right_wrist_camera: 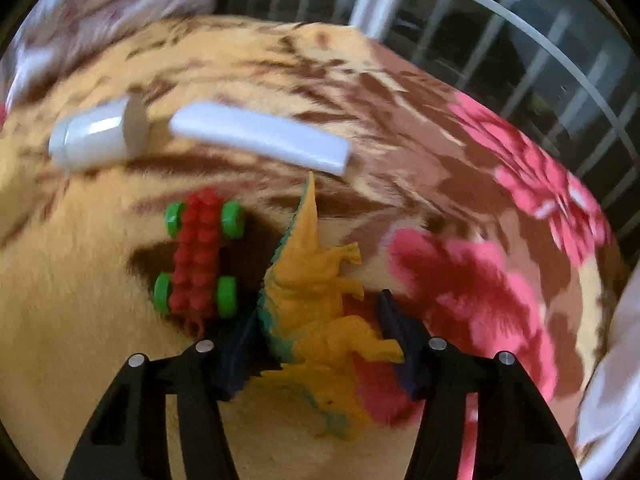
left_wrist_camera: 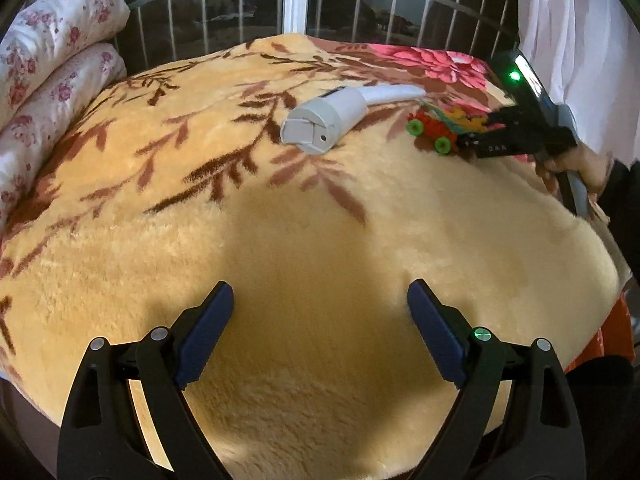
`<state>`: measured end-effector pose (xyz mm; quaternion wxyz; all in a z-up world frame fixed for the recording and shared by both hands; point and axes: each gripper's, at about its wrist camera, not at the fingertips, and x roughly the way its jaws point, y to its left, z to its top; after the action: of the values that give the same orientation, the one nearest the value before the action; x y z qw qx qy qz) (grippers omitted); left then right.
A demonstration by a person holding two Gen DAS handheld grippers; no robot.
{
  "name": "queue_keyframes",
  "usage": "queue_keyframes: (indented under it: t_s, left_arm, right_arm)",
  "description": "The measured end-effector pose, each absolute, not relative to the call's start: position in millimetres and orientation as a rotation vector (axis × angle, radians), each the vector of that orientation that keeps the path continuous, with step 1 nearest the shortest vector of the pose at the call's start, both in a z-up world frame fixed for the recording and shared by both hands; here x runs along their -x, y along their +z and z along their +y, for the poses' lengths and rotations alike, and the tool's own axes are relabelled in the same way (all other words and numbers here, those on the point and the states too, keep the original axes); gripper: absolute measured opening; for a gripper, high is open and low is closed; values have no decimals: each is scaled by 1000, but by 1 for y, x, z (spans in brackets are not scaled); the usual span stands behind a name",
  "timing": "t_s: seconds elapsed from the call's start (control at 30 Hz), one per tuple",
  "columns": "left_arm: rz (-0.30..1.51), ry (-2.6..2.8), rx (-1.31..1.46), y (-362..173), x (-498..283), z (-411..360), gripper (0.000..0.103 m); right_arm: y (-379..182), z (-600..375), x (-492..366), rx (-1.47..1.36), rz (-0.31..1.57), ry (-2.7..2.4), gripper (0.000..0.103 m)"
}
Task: Collect trash
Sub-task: 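Move both open tools back over the bed and grasp the yellow dinosaur with the right tool, then grasp the white bottle with the left tool while the right holds the dinosaur, then carry the bottle and dinosaur to the orange bin and release both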
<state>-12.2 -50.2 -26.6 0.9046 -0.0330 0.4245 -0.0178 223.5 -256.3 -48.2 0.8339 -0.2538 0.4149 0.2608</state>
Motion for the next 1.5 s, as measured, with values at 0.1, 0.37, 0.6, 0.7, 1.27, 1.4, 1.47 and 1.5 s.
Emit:
queue_keyframes:
  t_s: [0.1, 0.37, 0.6, 0.7, 1.27, 1.4, 1.47, 1.5]
  left_arm:
    - [871, -47, 48, -23, 0, -52, 86]
    - [852, -63, -45, -5, -80, -55, 86]
    - [947, -59, -119, -18, -161, -62, 86]
    - [1012, 0, -98, -40, -182, -61, 82]
    - [842, 59, -6, 11, -85, -61, 51]
    - [804, 41, 3, 28, -42, -68, 51]
    - [787, 26, 5, 34, -19, -72, 51]
    - [773, 14, 2, 38, -6, -75, 51]
  right_arm:
    - [-41, -270, -213, 439, 905, 527, 56]
    - [10, -327, -119, 15, 799, 391, 56]
    - [-3, -323, -27, -156, 749, 410, 56]
    - [-10, -305, -19, -110, 745, 459, 56]
    - [-15, -302, -6, -98, 722, 454, 56]
    - [-12, -301, 20, -110, 712, 463, 56]
    - [-11, -300, 35, -111, 710, 468, 56]
    - [-10, -300, 42, -110, 709, 469, 56]
